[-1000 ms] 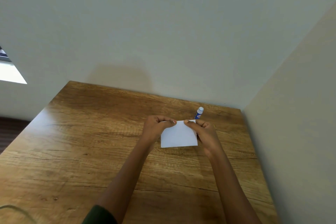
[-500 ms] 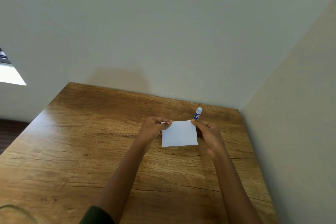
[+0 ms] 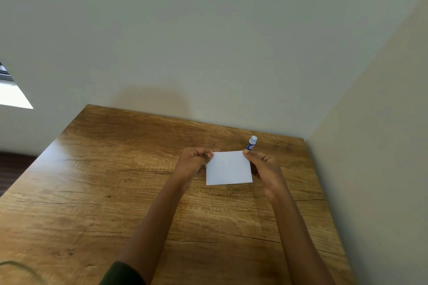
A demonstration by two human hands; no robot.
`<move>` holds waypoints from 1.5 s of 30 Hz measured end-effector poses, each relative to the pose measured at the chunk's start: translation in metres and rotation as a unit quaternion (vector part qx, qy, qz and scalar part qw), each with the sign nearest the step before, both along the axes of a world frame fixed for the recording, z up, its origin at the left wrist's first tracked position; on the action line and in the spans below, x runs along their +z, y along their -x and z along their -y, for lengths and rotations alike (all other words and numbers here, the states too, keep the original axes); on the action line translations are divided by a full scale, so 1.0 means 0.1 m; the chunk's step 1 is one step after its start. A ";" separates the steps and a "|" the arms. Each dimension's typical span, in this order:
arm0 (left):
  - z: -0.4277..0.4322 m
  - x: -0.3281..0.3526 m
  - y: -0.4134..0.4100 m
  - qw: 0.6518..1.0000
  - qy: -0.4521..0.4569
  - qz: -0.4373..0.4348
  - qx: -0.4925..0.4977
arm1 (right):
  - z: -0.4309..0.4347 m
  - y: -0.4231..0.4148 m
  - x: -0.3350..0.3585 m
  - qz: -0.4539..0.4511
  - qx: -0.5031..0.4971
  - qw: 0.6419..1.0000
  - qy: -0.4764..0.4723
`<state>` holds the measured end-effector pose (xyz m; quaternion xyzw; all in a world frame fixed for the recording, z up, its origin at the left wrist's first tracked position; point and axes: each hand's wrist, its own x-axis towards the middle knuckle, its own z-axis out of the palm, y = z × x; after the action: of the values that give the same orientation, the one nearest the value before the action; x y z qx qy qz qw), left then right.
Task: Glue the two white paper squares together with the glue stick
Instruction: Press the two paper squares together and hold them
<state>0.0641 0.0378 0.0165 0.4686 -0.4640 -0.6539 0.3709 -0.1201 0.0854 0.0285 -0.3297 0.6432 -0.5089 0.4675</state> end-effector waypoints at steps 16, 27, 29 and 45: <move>0.02 0.00 -0.17 0.998 -0.027 -0.025 -0.056 | 0.04 0.07 -0.04 -0.082 -0.005 0.997 0.008; 0.09 0.27 0.02 0.987 0.115 0.111 -0.033 | 0.09 0.08 0.05 -0.225 0.082 0.970 0.031; 0.10 0.27 0.18 0.971 0.167 0.165 -0.049 | 0.11 0.05 0.09 -0.245 0.110 0.962 0.042; -0.05 0.19 0.29 0.990 0.068 0.068 0.099 | -0.03 0.08 0.15 -0.257 0.141 0.954 0.058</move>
<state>0.0350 0.0432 0.0355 0.5293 -0.4825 -0.5474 0.4328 -0.1277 0.0880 0.0431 -0.5635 0.6574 -0.3726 0.3338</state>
